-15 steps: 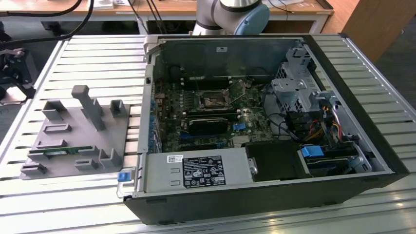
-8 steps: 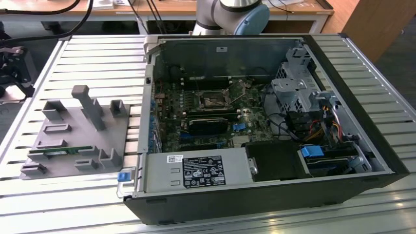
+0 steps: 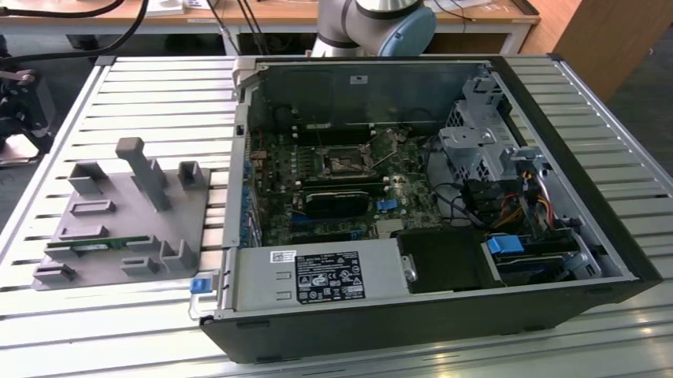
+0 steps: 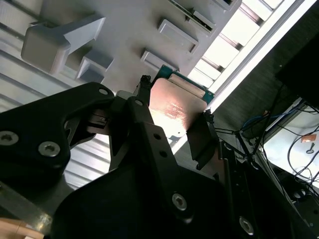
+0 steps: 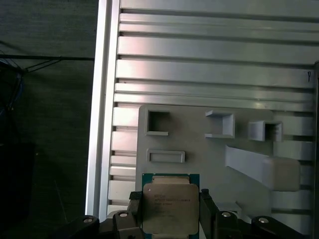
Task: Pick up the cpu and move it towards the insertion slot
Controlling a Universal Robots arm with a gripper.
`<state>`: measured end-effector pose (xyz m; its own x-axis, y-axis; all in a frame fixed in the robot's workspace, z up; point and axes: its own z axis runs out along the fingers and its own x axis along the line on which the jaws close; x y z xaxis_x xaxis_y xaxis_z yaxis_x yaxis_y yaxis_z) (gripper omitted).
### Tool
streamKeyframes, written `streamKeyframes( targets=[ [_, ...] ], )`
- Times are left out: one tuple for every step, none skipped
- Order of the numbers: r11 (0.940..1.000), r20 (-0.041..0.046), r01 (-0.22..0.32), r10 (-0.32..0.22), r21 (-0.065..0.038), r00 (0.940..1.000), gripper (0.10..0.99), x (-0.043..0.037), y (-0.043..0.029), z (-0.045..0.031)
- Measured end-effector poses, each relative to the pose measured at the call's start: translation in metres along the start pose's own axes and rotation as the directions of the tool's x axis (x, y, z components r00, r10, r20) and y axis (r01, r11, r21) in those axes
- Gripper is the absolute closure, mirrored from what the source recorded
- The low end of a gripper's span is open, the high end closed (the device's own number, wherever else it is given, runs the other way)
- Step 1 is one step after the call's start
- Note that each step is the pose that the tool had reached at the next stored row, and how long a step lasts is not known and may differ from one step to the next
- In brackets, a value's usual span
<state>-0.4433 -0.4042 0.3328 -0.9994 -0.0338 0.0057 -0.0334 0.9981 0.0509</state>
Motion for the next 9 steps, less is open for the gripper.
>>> streamKeyframes(
  targets=[
    [1.0000,-0.0001,0.000,0.000,0.000,1.0000,0.545,0.0000,0.0001,-0.0008],
    [1.0000,-0.0002,0.000,0.000,0.000,1.0000,0.545,0.0000,0.0003,-0.0017],
    [1.0000,-0.0001,0.000,0.000,0.000,1.0000,0.545,0.0000,0.0004,-0.0025],
    [1.0000,-0.0001,0.000,0.000,0.000,1.0000,0.545,0.0000,0.0005,-0.0033],
    [1.0000,0.0000,0.000,0.000,0.000,1.0000,0.545,0.0000,0.0007,-0.0041],
    [1.0000,-0.0001,0.000,0.000,0.000,1.0000,0.545,0.0000,0.0008,-0.0048],
    [1.0000,-0.0001,0.000,0.000,0.000,1.0000,0.545,0.0000,0.0009,-0.0055],
    [1.0000,0.0000,0.000,0.000,0.000,1.0000,0.545,0.0000,0.0009,-0.0062],
    [1.0000,-0.0002,0.000,0.000,0.000,1.0000,0.545,0.0000,0.0011,-0.0070]
  ],
)
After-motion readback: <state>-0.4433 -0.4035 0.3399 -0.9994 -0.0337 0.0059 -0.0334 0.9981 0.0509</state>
